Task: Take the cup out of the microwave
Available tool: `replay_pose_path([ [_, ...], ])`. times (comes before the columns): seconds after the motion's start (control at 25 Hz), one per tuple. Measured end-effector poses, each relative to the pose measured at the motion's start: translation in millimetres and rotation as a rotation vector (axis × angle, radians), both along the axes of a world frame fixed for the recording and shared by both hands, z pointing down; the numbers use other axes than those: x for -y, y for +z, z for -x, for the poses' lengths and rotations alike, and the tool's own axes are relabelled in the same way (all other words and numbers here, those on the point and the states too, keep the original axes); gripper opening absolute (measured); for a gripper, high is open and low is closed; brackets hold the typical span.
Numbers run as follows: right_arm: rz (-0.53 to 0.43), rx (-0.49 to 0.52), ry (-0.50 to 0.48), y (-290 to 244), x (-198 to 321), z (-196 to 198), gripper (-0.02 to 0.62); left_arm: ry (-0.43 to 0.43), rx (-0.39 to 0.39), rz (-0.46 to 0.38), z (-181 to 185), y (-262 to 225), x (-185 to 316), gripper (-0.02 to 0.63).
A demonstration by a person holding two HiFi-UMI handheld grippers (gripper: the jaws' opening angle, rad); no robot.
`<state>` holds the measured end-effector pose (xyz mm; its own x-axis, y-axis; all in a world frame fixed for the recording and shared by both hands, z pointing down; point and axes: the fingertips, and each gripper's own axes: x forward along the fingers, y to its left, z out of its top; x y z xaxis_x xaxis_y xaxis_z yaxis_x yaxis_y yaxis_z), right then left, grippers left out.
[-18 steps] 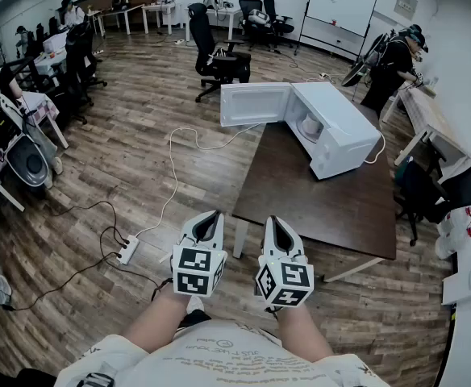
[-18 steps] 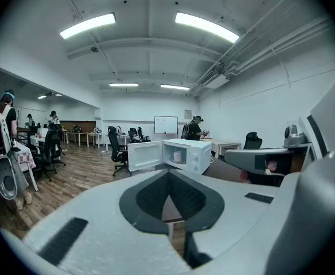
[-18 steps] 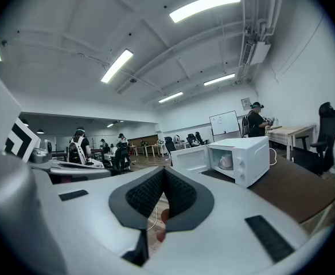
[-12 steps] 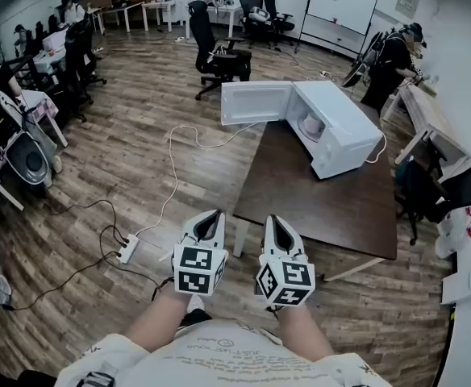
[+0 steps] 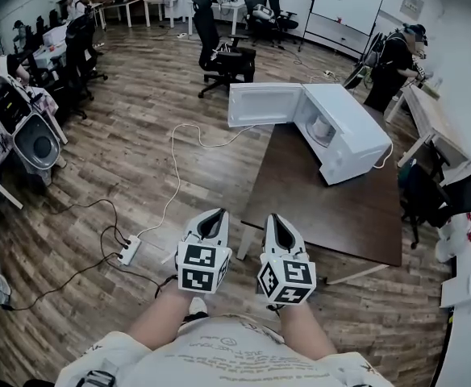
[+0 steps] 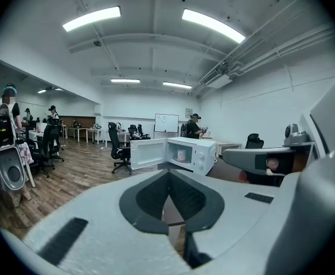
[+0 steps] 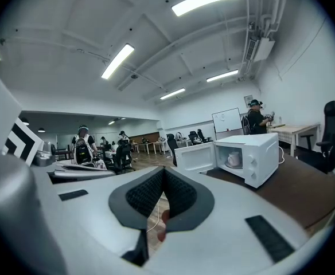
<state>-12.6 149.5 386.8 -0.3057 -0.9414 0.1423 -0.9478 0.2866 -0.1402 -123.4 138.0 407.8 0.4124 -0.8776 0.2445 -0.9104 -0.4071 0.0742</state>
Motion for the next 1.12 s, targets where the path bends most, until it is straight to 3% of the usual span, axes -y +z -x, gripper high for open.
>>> replay_pose_path([
  [0.6,0.012,-0.025,0.08,15.7,44.3,74.5,0.015,0.106,-0.02,0.001,65.5,14.8,49.3,0.014],
  [1.12,0.026,-0.014,0.164,28.8,89.9,44.0,0.015,0.186,-0.011,0.016,38.1,28.4,95.5,0.014],
])
